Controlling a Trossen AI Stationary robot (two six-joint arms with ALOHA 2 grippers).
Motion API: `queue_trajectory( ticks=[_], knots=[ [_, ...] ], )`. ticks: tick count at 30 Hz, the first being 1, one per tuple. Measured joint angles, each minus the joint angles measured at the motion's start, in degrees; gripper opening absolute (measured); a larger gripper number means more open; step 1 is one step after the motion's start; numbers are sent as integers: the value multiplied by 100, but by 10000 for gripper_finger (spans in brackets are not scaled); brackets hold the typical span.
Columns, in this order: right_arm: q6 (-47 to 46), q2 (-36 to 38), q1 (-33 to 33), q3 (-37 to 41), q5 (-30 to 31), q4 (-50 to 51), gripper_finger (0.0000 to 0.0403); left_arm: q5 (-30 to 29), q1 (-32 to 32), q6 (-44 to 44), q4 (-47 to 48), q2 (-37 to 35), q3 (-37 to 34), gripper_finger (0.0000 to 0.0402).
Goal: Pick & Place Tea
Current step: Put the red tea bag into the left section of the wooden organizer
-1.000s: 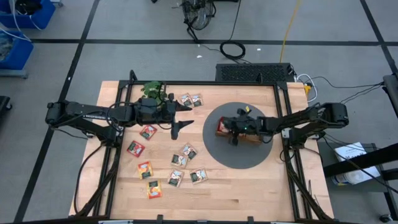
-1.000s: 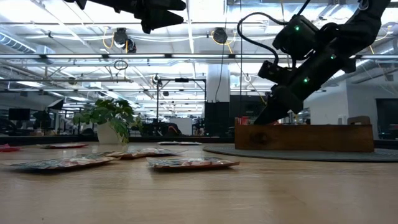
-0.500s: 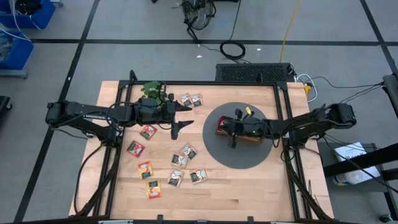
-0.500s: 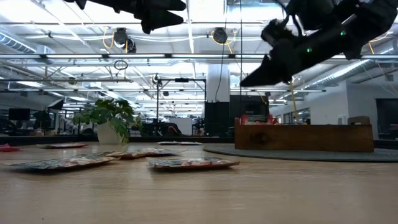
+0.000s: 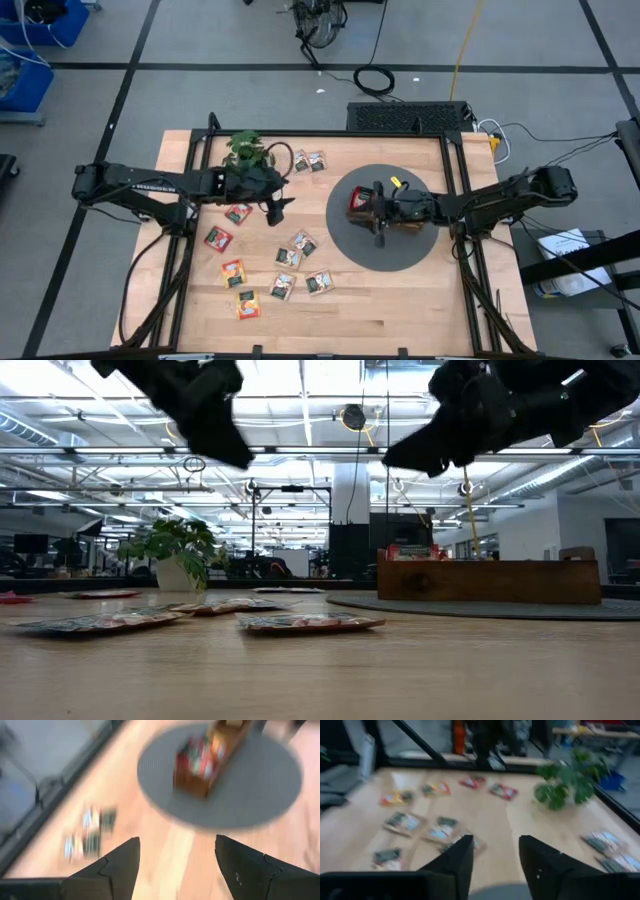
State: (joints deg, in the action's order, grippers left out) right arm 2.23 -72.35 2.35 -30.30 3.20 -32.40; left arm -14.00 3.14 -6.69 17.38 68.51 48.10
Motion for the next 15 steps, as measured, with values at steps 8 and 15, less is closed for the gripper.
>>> queue_trajectory(
  ticks=[8,15],
  knots=[
    [72,717,-23,724,-330,-1090,172,128,-115,-860,1534,4,0,255],
    [188,1248,-208,1672,299,-2388,165,-777,-389,-888,1588,-542,0,255]
  ],
)
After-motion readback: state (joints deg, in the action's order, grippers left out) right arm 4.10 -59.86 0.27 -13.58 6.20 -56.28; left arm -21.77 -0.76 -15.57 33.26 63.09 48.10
